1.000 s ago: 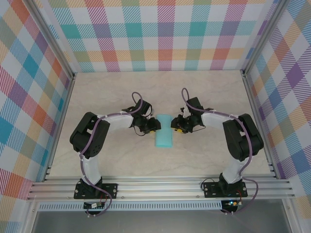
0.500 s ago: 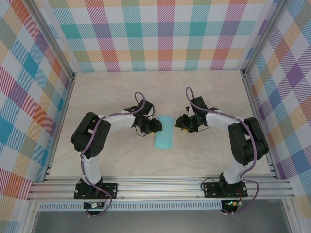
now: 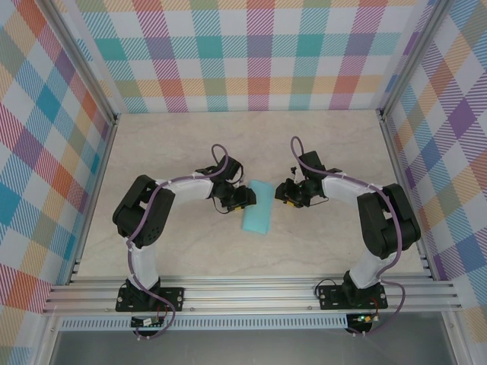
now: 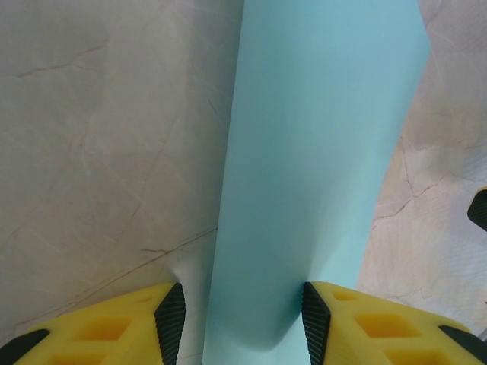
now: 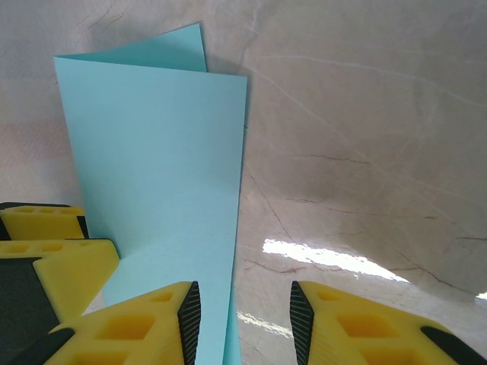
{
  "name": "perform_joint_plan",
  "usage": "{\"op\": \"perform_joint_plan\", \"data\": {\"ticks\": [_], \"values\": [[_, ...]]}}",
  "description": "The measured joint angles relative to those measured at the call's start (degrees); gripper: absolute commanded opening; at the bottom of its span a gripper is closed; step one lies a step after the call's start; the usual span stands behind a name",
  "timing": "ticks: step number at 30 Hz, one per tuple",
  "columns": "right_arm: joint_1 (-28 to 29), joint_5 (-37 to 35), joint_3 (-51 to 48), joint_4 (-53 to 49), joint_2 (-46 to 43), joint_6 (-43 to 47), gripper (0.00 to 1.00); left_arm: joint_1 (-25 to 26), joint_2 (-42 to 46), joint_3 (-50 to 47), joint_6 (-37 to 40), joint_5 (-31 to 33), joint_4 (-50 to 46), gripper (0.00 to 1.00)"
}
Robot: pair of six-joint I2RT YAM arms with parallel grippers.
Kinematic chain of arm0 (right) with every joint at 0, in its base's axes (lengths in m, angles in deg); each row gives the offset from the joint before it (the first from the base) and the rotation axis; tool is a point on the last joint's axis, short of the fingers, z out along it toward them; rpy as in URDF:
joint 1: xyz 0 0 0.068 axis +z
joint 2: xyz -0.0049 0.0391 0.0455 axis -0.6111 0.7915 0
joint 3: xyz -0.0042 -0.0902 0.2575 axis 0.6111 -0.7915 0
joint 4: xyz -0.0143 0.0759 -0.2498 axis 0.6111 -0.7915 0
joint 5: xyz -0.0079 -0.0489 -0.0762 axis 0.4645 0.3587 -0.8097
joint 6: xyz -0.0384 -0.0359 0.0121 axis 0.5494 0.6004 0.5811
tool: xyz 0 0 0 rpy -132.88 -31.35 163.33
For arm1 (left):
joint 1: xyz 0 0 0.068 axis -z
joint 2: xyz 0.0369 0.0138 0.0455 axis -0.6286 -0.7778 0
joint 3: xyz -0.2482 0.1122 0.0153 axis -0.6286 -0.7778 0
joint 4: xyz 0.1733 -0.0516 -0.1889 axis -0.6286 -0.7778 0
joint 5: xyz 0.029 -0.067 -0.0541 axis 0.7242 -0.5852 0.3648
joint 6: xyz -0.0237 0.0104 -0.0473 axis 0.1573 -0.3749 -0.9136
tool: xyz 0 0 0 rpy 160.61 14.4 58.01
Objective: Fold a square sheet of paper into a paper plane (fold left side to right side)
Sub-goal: First fold in half a square sheet of paper at the center of the table.
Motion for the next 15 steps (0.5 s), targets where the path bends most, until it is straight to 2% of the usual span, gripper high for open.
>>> {"op": "perform_joint_plan", "data": {"ticks": [15], "values": [[0.0, 1.3, -0.6, 0.5, 0.8, 0.0, 0.37, 0.2, 0.0, 0.0, -3.7, 1.2, 0.0, 0.45]]}}
